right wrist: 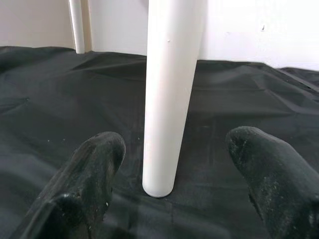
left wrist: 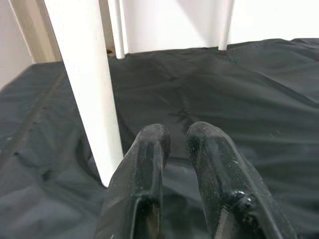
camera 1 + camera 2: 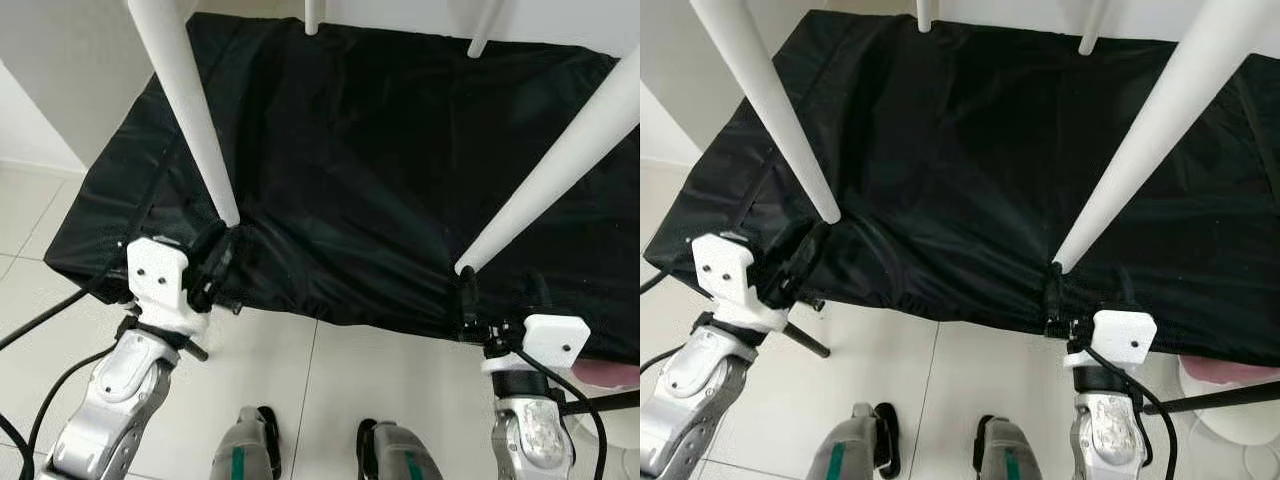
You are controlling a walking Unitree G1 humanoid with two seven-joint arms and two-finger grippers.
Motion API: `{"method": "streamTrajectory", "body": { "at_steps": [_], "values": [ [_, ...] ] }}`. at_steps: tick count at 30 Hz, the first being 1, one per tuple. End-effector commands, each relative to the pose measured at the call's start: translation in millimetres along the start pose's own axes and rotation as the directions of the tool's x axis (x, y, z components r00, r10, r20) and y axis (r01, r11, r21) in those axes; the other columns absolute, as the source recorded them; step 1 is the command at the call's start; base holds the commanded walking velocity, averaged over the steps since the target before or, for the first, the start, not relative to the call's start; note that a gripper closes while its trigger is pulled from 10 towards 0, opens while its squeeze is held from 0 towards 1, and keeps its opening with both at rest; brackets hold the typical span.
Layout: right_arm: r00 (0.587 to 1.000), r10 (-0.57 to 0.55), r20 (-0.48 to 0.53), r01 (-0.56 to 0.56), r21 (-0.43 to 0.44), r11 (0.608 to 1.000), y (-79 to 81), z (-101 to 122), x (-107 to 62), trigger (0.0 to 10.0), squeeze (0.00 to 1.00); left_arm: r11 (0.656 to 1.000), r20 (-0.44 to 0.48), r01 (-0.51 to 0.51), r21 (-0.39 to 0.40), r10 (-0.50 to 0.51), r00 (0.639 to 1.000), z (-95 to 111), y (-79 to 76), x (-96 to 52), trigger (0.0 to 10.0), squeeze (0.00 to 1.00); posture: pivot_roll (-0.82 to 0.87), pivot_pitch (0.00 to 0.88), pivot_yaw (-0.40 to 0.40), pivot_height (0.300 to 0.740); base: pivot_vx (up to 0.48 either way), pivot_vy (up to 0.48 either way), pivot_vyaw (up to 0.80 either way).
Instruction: Building children table
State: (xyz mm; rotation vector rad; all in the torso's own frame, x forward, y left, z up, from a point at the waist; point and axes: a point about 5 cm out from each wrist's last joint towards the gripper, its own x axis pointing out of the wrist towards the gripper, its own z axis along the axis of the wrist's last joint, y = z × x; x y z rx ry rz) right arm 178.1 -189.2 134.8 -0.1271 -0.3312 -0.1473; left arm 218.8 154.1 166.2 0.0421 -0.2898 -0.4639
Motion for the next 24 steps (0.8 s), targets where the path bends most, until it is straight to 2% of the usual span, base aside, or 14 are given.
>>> {"method": "streamTrajectory", "body": {
  "at_steps": [1, 8, 9, 10, 11, 13, 16, 17, 18, 19, 20, 22, 23, 24],
  "values": [
    [0.999, -0.002, -0.042, 0.000, -0.041, 0.999, -3.8, -11, -12.4, 10.0, 0.00, 0.999, -0.044, -0.035, 0.005, 0.035, 0.998, -13, 3.1, -10.5, 10.0, 0.00, 0.03, 0.159, 0.052, 0.740, 0.000, 0.000, 0.00],
    [0.990, 0.012, -0.138, -0.025, -0.090, 0.996, -8.8, -38, -34.0, 10.0, 0.00, 0.995, -0.116, -0.084, 0.047, 0.089, 0.989, -42, 7.0, -30.2, 10.0, 0.00, 0.03, 0.136, 0.047, 0.740, 0.000, 0.000, 0.00],
    [0.986, 0.050, -0.158, -0.062, -0.076, 0.995, -7.2, -42, -36.1, 10.0, 0.00, 0.995, -0.130, -0.085, 0.052, 0.091, 0.987, -47, 7.9, -34.6, 10.0, 0.00, 0.03, 0.128, 0.048, 0.740, 0.000, 0.000, 0.00],
    [0.976, 0.146, -0.162, -0.159, -0.069, 0.985, -1.2, -43, -35.4, 10.0, 0.00, 0.997, -0.154, -0.067, 0.049, 0.074, 0.985, -53, 7.4, -38.7, 10.0, 0.00, 0.03, 0.128, 0.048, 0.740, 0.000, 0.000, 0.00],
    [0.953, 0.257, -0.163, -0.266, -0.041, 0.963, 5.4, -44, -33.5, 10.0, 0.00, 0.998, -0.158, -0.015, 0.061, 0.024, 0.987, -55, 4.9, -41.7, 10.0, 0.00, 0.03, 0.124, 0.048, 0.740, 0.000, 0.000, 0.00],
    [0.917, 0.366, -0.160, -0.373, -0.012, 0.928, 12.2, -43, -31.8, 10.0, 0.00, 0.996, -0.157, 0.049, 0.078, -0.036, 0.987, -55, 2.0, -44.4, 10.0, 0.00, 0.04, 0.122, 0.048, 0.740, 0.000, 0.000, 0.00],
    [0.792, 0.594, -0.140, -0.596, 0.033, 0.802, 21.2, -36, -24.1, 10.0, 0.00, 0.976, -0.139, 0.212, 0.050, -0.204, 0.969, -45, -1.3, -42.7, 10.0, 0.00, 0.05, 0.117, 0.044, 0.740, 0.000, 0.000, 0.00],
    [0.764, 0.632, -0.133, -0.633, 0.037, 0.773, 21.3, -34, -21.7, 10.0, 0.00, 0.967, -0.140, 0.251, 0.051, -0.242, 0.960, -44, -1.6, -41.9, 10.0, 0.00, 0.05, 0.117, 0.044, 0.740, 0.000, 0.000, 0.00],
    [0.764, 0.632, -0.133, -0.633, 0.037, 0.773, 21.3, -34, -21.7, 10.0, 0.00, 0.967, -0.140, 0.251, 0.051, -0.242, 0.960, -44, -1.6, -41.9, 10.0, 0.00, 0.05, 0.117, 0.044, 0.740, 0.000, 0.000, 0.00],
    [0.684, 0.717, -0.130, -0.715, 0.069, 0.695, 18.3, -32, -14.6, 10.0, 0.00, 0.946, -0.146, 0.323, 0.033, -0.315, 0.938, -42, -0.6, -38.8, 10.0, 0.00, 0.06, 0.113, 0.036, 0.740, 0.000, 0.000, 0.00],
    [0.684, 0.717, -0.130, -0.715, 0.069, 0.695, 18.3, -32, -14.6, 10.0, 0.00, 0.946, -0.146, 0.323, 0.033, -0.315, 0.938, -42, -0.6, -38.8, 10.0, 0.00, 0.06, 0.113, 0.036, 0.740, 0.000, 0.000, 0.00],
    [0.634, 0.762, -0.129, -0.759, 0.081, 0.646, 16.8, -33, -11.7, 10.0, 0.00, 0.928, -0.148, 0.370, 0.039, -0.361, 0.921, -43, -1.2, -37.3, 10.0, 0.00, 0.06, 0.112, 0.021, 0.740, 0.000, 0.000, 0.00],
    [0.634, 0.762, -0.129, -0.759, 0.081, 0.646, 16.8, -33, -11.7, 10.0, 0.00, 0.928, -0.148, 0.370, 0.039, -0.361, 0.921, -43, -1.2, -37.3, 10.0, 0.00, 0.06, 0.112, 0.021, 0.740, 0.000, 0.000, 0.00],
    [0.558, 0.818, -0.140, -0.811, 0.119, 0.573, 17.7, -33, -13.3, 10.0, 0.00, 0.910, -0.153, 0.413, 0.041, -0.402, 0.903, -43, -4.3, -37.6, 10.0, 0.00, 0.07, 0.116, 0.011, 0.740, 0.000, 0.000, 0.00]
  ]
}}
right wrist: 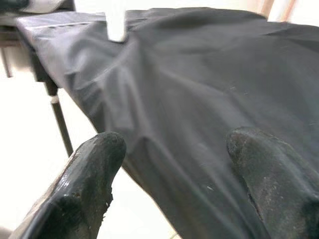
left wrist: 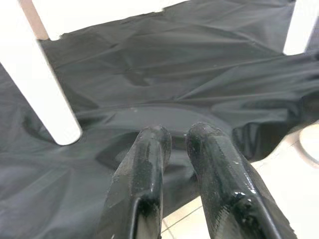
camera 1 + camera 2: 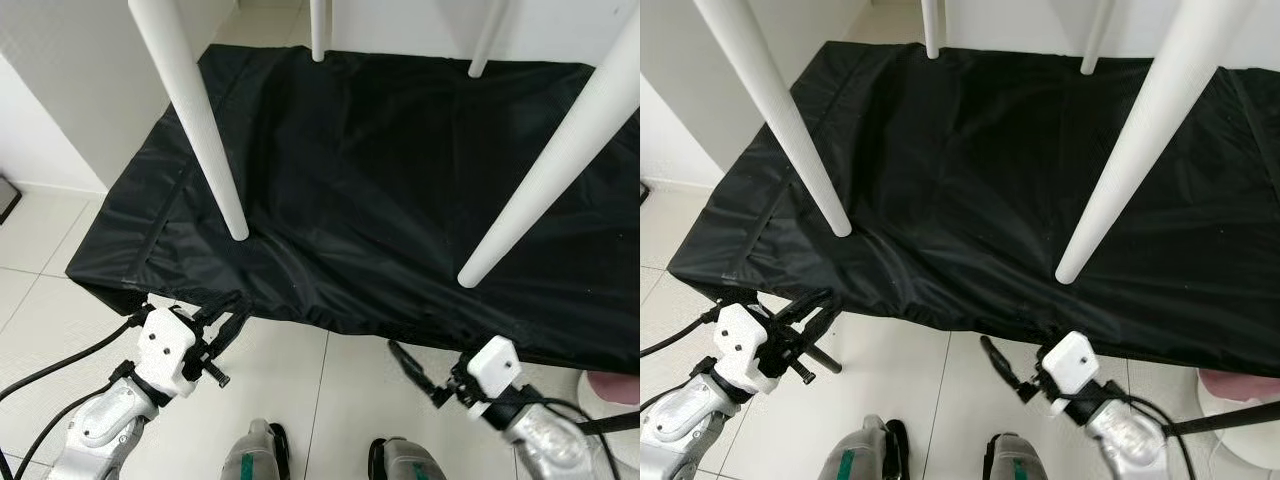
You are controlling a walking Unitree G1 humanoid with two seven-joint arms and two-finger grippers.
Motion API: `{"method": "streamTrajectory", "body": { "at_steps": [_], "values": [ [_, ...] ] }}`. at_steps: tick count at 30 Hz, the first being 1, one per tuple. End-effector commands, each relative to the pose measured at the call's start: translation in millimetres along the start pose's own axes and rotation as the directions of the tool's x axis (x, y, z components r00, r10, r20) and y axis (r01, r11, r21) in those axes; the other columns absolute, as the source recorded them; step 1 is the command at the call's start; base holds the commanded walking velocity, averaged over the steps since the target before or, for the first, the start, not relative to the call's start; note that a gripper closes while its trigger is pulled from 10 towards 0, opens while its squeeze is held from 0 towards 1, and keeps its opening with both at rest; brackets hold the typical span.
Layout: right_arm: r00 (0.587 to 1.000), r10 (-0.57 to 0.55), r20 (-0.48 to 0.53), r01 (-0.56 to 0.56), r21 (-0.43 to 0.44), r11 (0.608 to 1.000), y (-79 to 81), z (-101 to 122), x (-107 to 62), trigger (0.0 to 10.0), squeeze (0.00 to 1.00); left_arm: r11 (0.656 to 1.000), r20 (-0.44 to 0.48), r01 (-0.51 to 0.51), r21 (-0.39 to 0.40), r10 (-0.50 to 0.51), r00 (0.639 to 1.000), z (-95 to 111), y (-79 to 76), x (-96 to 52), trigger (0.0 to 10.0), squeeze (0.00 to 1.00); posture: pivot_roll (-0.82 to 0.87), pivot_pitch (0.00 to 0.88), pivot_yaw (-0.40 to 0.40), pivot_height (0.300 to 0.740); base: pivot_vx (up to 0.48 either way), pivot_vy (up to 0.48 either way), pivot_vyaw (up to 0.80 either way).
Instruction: Building children table
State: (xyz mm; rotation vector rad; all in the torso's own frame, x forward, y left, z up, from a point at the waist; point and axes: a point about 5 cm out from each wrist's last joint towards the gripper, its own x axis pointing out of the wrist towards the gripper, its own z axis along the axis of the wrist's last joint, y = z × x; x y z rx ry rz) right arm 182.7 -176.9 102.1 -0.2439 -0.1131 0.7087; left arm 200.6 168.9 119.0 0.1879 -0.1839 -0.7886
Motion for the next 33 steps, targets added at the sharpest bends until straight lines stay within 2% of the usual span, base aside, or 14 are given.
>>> {"method": "streamTrajectory", "body": {
  "at_steps": [1, 2, 4, 5, 8, 9, 11, 13, 16, 20, 23, 26, 30, 33],
  "values": [
    [0.981, 0.187, -0.049, -0.183, 0.083, 0.980, 6.8, -6, -3.1, 10.0, 0.00, 0.993, -0.031, 0.115, -0.003, -0.115, 0.993, -5, -7.7, 0.3, 10.0, 0.00, 0.07, 0.110, 0.004, 0.740, 0.000, 0.000, 0.00],
    [0.981, 0.187, -0.049, -0.183, 0.083, 0.980, 6.8, -6, -3.1, 10.0, 0.00, 0.993, -0.031, 0.115, -0.003, -0.115, 0.993, -5, -7.7, 0.3, 10.0, 0.00, 0.07, 0.110, 0.004, 0.740, 0.000, 0.000, 0.00],
    [0.937, 0.335, -0.096, -0.323, 0.123, 0.938, 9.8, -12, -7.4, 10.0, 0.00, 0.989, -0.043, 0.148, -0.015, -0.149, 0.988, -10, -9.4, 1.4, 10.0, 0.00, 0.07, 0.097, -0.002, 0.740, 0.000, 0.000, 0.00],
    [0.937, 0.335, -0.096, -0.323, 0.123, 0.938, 9.8, -12, -7.4, 10.0, 0.00, 0.989, -0.043, 0.148, -0.015, -0.149, 0.988, -10, -9.4, 1.4, 10.0, 0.00, 0.07, 0.097, -0.002, 0.740, 0.000, 0.000, 0.00],
    [0.816, 0.531, -0.227, -0.501, 0.179, 0.846, 10.5, -39, -18.4, 10.0, 0.00, 0.982, -0.083, 0.185, -0.044, -0.188, 0.979, -23, -8.8, 4.7, 10.0, 0.00, 0.06, 0.070, 0.001, 0.740, 0.000, 0.000, 0.00],
    [0.816, 0.531, -0.227, -0.501, 0.179, 0.846, 10.5, -39, -18.4, 10.0, 0.00, 0.982, -0.083, 0.185, -0.044, -0.188, 0.979, -23, -8.8, 4.7, 10.0, 0.00, 0.06, 0.070, 0.001, 0.740, 0.000, 0.000, 0.00],
    [0.778, 0.559, -0.286, -0.516, 0.217, 0.829, 5.1, -54, -20.0, 10.0, 0.00, 0.977, -0.111, 0.206, -0.049, -0.210, 0.971, -33, -7.4, 5.7, 10.0, 0.00, 0.05, 0.052, -0.001, 0.740, 0.000, 0.000, 0.00],
    [0.758, 0.562, -0.330, -0.506, 0.246, 0.827, -0.4, -66, -19.6, 10.0, 0.00, 0.974, -0.132, 0.224, -0.039, -0.227, 0.965, -42, -6.2, 5.2, 10.0, 0.00, 0.05, 0.052, -0.001, 0.740, 0.000, 0.000, 0.00],
    [0.761, 0.525, -0.382, -0.448, 0.276, 0.850, -9.5, -81, -18.6, 10.0, 0.00, 0.966, -0.210, 0.244, -0.084, -0.256, 0.943, -61, -5.5, 2.9, 10.0, 0.00, 0.05, 0.035, 0.000, 0.740, 0.000, 0.000, 0.00],
    [0.801, 0.408, -0.439, -0.276, 0.335, 0.901, -25.6, -102, -18.4, 10.0, 0.00, 0.967, -0.325, 0.231, -0.110, -0.255, 0.911, -87, -1.7, -4.2, 10.0, 0.00, 0.05, 0.030, 0.007, 0.740, 0.000, 0.000, 0.00],
    [0.835, 0.268, -0.480, -0.113, 0.328, 0.938, -32.7, -115, -19.9, 10.0, 0.00, 0.973, -0.389, 0.192, -0.129, -0.228, 0.892, -101, 3.0, -12.7, 10.0, 0.00, 0.05, 0.032, 0.010, 0.740, 0.000, 0.000, 0.00],
    [0.820, 0.220, -0.529, -0.033, 0.339, 0.940, -27.3, -128, -26.9, 10.0, 0.00, 0.975, -0.433, 0.172, -0.141, -0.217, 0.875, -113, 4.4, -17.9, 10.0, 0.00, 0.05, 0.034, 0.015, 0.740, 0.000, 0.000, 0.00],
    [0.754, 0.270, -0.599, -0.045, 0.362, 0.931, -6.6, -143, -36.1, 10.0, 0.00, 0.980, -0.502, 0.133, -0.150, -0.191, 0.844, -128, 1.0, -16.6, 10.0, 0.00, 0.05, 0.037, 0.016, 0.740, 0.000, 0.000, 0.00],
    [0.736, 0.289, -0.612, -0.056, 0.371, 0.927, -1.6, -146, -38.4, 10.0, 0.00, 0.980, -0.520, 0.127, -0.156, -0.191, 0.832, -132, -1.7, -16.1, 10.0, 0.00, 0.05, 0.038, 0.015, 0.740, 0.000, 0.000, 0.00]
  ]
}}
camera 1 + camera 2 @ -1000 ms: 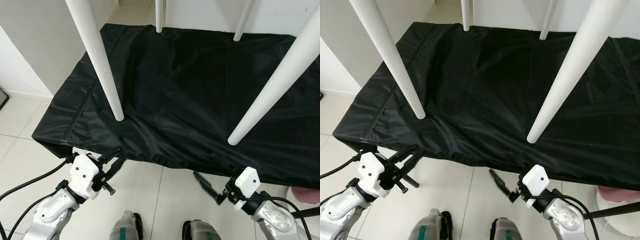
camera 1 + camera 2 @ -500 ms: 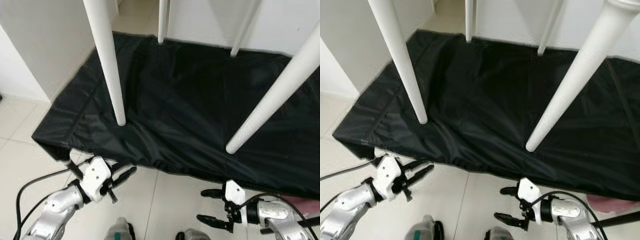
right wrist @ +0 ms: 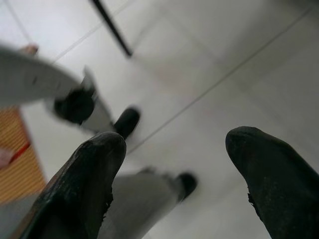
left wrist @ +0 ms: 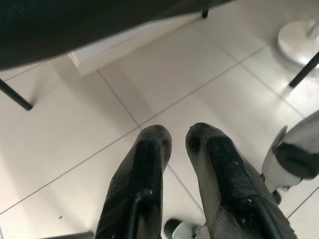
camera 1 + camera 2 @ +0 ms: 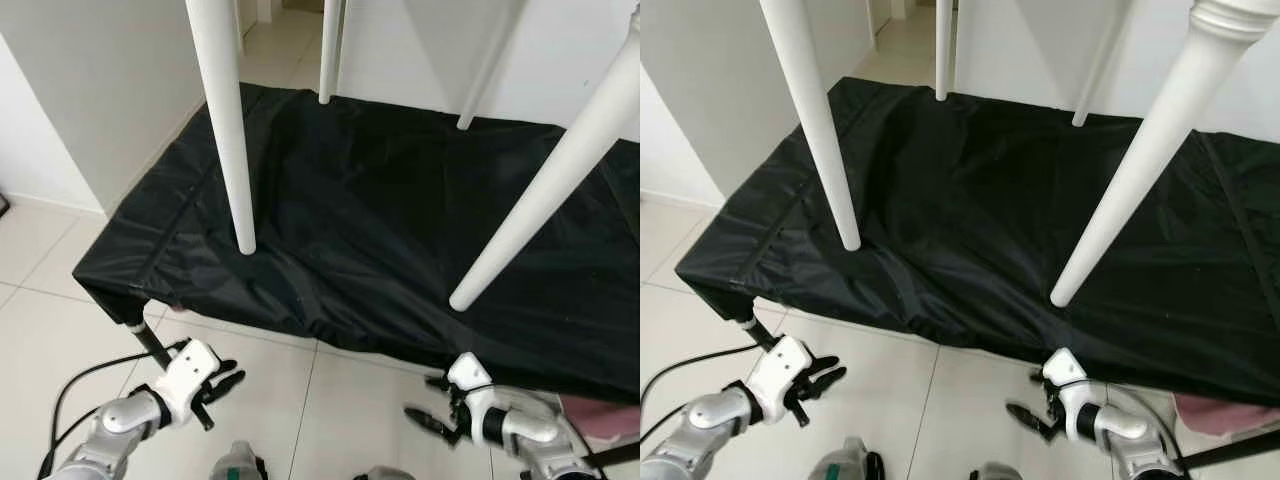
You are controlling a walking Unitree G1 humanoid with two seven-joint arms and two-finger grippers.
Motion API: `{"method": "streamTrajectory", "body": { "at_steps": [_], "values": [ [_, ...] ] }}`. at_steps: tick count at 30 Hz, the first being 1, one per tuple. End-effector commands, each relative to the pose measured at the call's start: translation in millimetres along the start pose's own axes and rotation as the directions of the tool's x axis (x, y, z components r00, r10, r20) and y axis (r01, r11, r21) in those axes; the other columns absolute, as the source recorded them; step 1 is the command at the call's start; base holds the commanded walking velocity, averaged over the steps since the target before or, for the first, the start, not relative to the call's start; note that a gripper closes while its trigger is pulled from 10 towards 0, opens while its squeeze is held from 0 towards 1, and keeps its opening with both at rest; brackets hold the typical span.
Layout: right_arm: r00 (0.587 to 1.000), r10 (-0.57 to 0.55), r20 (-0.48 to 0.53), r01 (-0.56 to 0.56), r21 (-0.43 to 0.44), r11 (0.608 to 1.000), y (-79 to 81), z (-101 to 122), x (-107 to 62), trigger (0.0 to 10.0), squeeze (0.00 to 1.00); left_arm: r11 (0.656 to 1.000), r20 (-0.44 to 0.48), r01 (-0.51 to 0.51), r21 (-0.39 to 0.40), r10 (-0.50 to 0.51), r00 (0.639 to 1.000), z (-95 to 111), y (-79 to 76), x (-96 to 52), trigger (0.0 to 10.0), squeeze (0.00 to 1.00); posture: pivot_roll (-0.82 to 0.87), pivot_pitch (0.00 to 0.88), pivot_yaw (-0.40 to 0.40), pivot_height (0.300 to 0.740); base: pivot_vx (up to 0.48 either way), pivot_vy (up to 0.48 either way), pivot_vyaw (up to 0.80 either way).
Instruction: Building children table
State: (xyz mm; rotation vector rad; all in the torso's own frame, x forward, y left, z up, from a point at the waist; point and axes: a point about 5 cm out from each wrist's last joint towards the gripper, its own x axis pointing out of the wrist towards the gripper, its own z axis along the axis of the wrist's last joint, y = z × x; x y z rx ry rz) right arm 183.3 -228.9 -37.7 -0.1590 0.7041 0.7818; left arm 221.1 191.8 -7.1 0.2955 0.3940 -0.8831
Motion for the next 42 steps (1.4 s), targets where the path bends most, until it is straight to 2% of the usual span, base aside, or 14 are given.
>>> {"method": "streamTrajectory", "body": {
  "at_steps": [1, 9, 10, 12, 19, 21, 23, 25, 26, 27, 33, 35, 37, 42],
  "values": [
    [0.999, 0.011, -0.051, -0.010, 0.031, 0.999, 2.9, -9, 2.3, 10.0, 0.00, 1.000, -0.063, 0.011, 0.010, -0.010, 0.998, -9, -7.0, 6.6, 10.0, 0.00, 0.05, 0.045, 0.013, 0.740, 0.000, 0.000, 0.00],
    [0.982, -0.026, -0.187, 0.031, 0.023, 0.999, 9.9, -26, 9.7, 10.0, 0.00, 0.997, -0.214, -0.067, -0.030, 0.059, 0.975, -25, -15.4, 22.8, 10.0, 0.00, 0.05, 0.055, 0.006, 0.740, 0.000, 0.000, 0.00],
    [0.972, -0.104, -0.209, 0.115, 0.042, 0.992, 6.5, -28, 10.9, 10.0, 0.00, 0.987, -0.241, -0.133, -0.095, 0.107, 0.965, -30, -16.6, 25.7, 10.0, 0.00, 0.05, 0.056, 0.003, 0.740, 0.000, 0.000, 0.00],
    [0.967, -0.131, -0.217, 0.144, 0.047, 0.988, 5.4, -29, 11.3, 10.0, 0.00, 0.981, -0.252, -0.157, -0.117, 0.123, 0.960, -31, -17.2, 26.7, 10.0, 0.00, 0.05, 0.056, 0.003, 0.740, 0.000, 0.000, 0.00],
    [0.892, -0.314, -0.326, 0.383, 0.175, 0.907, 8.2, -48, 10.1, 10.0, 0.00, 0.913, -0.494, -0.376, -0.160, 0.256, 0.831, -65, -31.5, 14.5, 10.0, 0.00, 0.05, 0.063, -0.007, 0.740, 0.000, 0.000, 0.00],
    [0.882, -0.330, -0.337, 0.408, 0.196, 0.892, 9.8, -51, 10.5, 10.0, 0.00, 0.904, -0.519, -0.395, -0.165, 0.260, 0.814, -69, -34.7, 12.7, 10.0, 0.00, 0.05, 0.063, -0.007, 0.740, 0.000, 0.000, 0.00],
    [0.882, -0.330, -0.337, 0.408, 0.196, 0.892, 9.8, -51, 10.5, 10.0, 0.00, 0.904, -0.519, -0.395, -0.165, 0.260, 0.814, -69, -34.7, 12.7, 10.0, 0.00, 0.05, 0.063, -0.007, 0.740, 0.000, 0.000, 0.00],
    [0.849, -0.374, -0.373, 0.480, 0.247, 0.842, 16.6, -58, 12.3, 10.0, 0.00, 0.891, -0.564, -0.418, -0.177, 0.256, 0.785, -76, -44.2, 11.7, 10.0, 0.00, 0.03, 0.057, 0.003, 0.740, 0.000, 0.000, 0.00],
    [0.849, -0.374, -0.373, 0.480, 0.247, 0.842, 16.6, -58, 12.3, 10.0, 0.00, 0.891, -0.564, -0.418, -0.177, 0.256, 0.785, -76, -44.2, 11.7, 10.0, 0.00, 0.03, 0.057, 0.003, 0.740, 0.000, 0.000, 0.00],
    [0.831, -0.391, -0.396, 0.519, 0.301, 0.800, 28.3, -63, 17.9, 10.0, 0.00, 0.889, -0.578, -0.416, -0.190, 0.241, 0.780, -76, -51.8, 16.8, 10.0, 0.00, 0.03, 0.049, 0.007, 0.740, 0.000, 0.000, 0.00],
    [0.830, -0.386, -0.403, 0.517, 0.293, 0.804, 44.1, -65, 27.6, 10.0, 0.00, 0.924, -0.599, -0.356, -0.142, 0.206, 0.774, -75, -65.4, 26.9, 10.0, 0.00, 0.00, 0.030, 0.037, 0.740, 0.000, 0.000, 0.00],
    [0.809, -0.408, -0.423, 0.542, 0.268, 0.797, 50.0, -67, 30.3, 10.0, 0.00, 0.941, -0.583, -0.300, -0.156, 0.157, 0.797, -72, -78.4, 35.7, 10.0, 0.00, -0.01, 0.019, 0.050, 0.740, 0.000, 0.000, 0.00],
    [0.808, -0.403, -0.430, 0.547, 0.289, 0.786, 56.3, -68, 33.6, 10.0, 0.00, 0.965, -0.587, -0.245, -0.094, 0.145, 0.797, -71, -83.1, 38.7, 10.0, 0.00, -0.02, 0.005, 0.063, 0.740, 0.000, 0.000, 0.00],
    [0.800, -0.411, -0.437, 0.557, 0.286, 0.780, 64.3, -68, 39.2, 10.0, 0.00, 0.963, -0.607, -0.252, -0.100, 0.142, 0.782, -74, -82.8, 35.4, 10.0, 0.00, -0.03, 0.000, 0.072, 0.740, 0.000, 0.000, 0.00]
  ]
}}
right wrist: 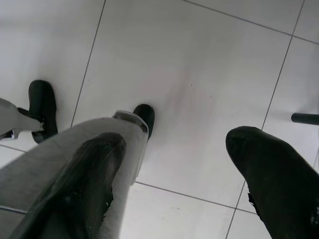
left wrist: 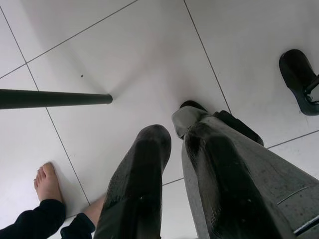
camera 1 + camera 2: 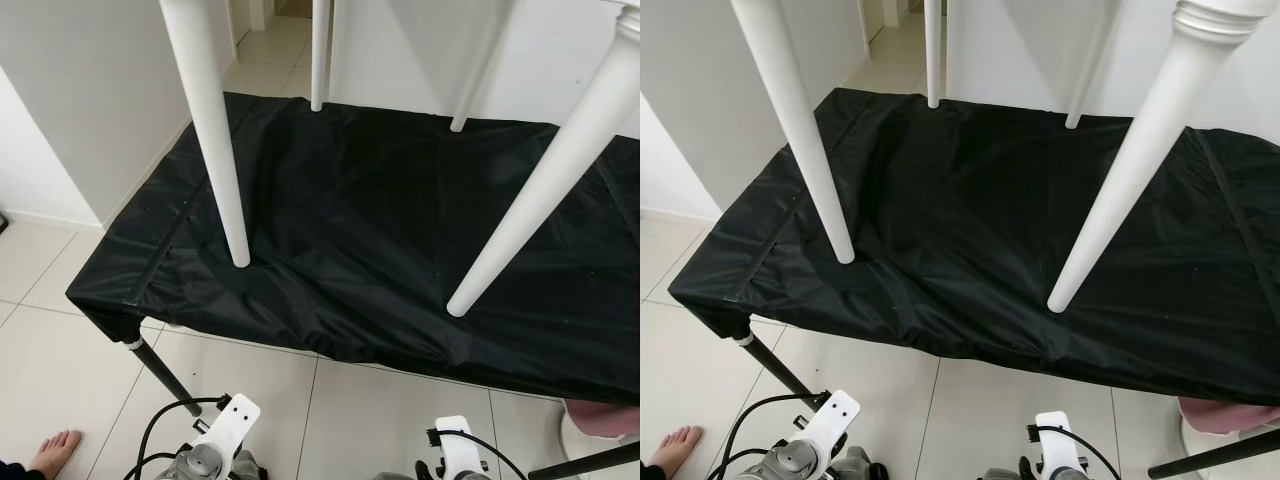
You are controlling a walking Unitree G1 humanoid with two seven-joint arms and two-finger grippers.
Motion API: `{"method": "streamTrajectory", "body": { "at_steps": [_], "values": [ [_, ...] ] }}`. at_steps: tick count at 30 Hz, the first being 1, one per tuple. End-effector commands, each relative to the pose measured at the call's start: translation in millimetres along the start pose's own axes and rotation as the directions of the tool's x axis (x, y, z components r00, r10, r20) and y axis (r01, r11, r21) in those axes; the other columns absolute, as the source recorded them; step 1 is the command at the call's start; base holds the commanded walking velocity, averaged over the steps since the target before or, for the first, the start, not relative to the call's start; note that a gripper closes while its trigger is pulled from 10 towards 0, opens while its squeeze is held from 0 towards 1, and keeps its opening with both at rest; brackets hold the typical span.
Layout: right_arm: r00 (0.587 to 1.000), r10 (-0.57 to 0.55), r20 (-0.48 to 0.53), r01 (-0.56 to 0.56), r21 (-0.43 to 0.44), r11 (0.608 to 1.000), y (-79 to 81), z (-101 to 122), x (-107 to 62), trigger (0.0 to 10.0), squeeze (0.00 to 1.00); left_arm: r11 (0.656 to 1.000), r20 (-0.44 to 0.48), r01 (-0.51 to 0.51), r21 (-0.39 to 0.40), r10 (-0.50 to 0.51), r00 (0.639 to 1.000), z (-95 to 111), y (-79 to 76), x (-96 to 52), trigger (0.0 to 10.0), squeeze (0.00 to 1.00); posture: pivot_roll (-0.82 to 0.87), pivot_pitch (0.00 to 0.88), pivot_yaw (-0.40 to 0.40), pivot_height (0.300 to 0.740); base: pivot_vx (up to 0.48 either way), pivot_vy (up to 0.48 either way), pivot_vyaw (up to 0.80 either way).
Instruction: Building children table
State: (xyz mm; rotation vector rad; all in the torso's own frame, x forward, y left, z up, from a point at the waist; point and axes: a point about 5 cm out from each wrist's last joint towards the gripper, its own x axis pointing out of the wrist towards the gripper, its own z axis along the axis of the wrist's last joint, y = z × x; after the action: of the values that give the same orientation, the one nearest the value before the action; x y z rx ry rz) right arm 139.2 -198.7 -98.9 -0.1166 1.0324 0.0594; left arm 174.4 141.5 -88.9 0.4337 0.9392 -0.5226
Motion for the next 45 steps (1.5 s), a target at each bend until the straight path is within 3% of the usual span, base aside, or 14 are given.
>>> {"method": "streamTrajectory", "body": {
  "at_steps": [1, 4, 9, 14, 19, 23, 45],
  "values": [
    [0.998, 0.029, -0.063, -0.028, 0.004, 1.000, 15.0, -16, -1.8, 10.0, 0.00, 1.000, -0.068, 0.014, -0.004, -0.015, 0.998, -16, -4.5, -2.5, 10.0, 0.00, -0.03, 0.000, 0.072, 0.740, 0.000, 0.000, 0.00],
    [0.998, 0.017, -0.063, -0.016, 0.011, 1.000, 19.5, -17, -1.4, 10.0, 0.00, 1.000, -0.061, 0.014, -0.023, -0.015, 0.998, -15, -5.7, -2.1, 10.0, 0.00, -0.02, 0.000, 0.067, 0.740, 0.000, 0.000, 0.00],
    [0.998, 0.014, -0.065, -0.015, -0.017, 1.000, 19.3, -16, -1.1, 10.0, 0.00, 0.999, -0.053, 0.033, 0.016, -0.032, 0.998, -9, -10.4, 0.1, 10.0, 0.00, -0.02, 0.000, 0.059, 0.740, 0.000, 0.000, 0.00],
    [0.996, 0.012, -0.084, -0.011, 0.017, 1.000, 18.6, -20, -2.1, 10.0, 0.00, 0.999, -0.036, 0.041, -0.007, -0.041, 0.998, -2, -12.5, 1.8, 10.0, 0.00, 0.00, 0.000, 0.043, 0.740, 0.000, 0.000, 0.00],
    [0.995, 0.032, -0.099, -0.038, -0.053, 0.998, 21.5, -21, -1.9, 10.0, 0.00, 1.000, -0.031, 0.024, -0.020, -0.025, 0.999, 0, -13.0, 2.6, 10.0, 0.00, 0.00, 0.000, 0.030, 0.740, 0.000, 0.000, 0.00],
    [0.994, 0.029, -0.104, -0.035, -0.056, 0.998, 20.9, -22, -2.1, 10.0, 0.00, 0.999, -0.023, 0.025, -0.022, -0.025, 0.999, 0, -15.0, 2.7, 10.0, 0.00, 0.01, 0.000, 0.025, 0.740, 0.000, 0.000, 0.00],
    [0.994, 0.015, -0.105, -0.017, -0.020, 1.000, 2.9, -31, -6.8, 10.0, 0.00, 0.999, -0.027, 0.007, -0.044, -0.008, 1.000, 1, -11.1, 2.9, 10.0, 0.00, 0.02, 0.000, 0.016, 0.740, 0.000, 0.000, 0.00]
  ]
}}
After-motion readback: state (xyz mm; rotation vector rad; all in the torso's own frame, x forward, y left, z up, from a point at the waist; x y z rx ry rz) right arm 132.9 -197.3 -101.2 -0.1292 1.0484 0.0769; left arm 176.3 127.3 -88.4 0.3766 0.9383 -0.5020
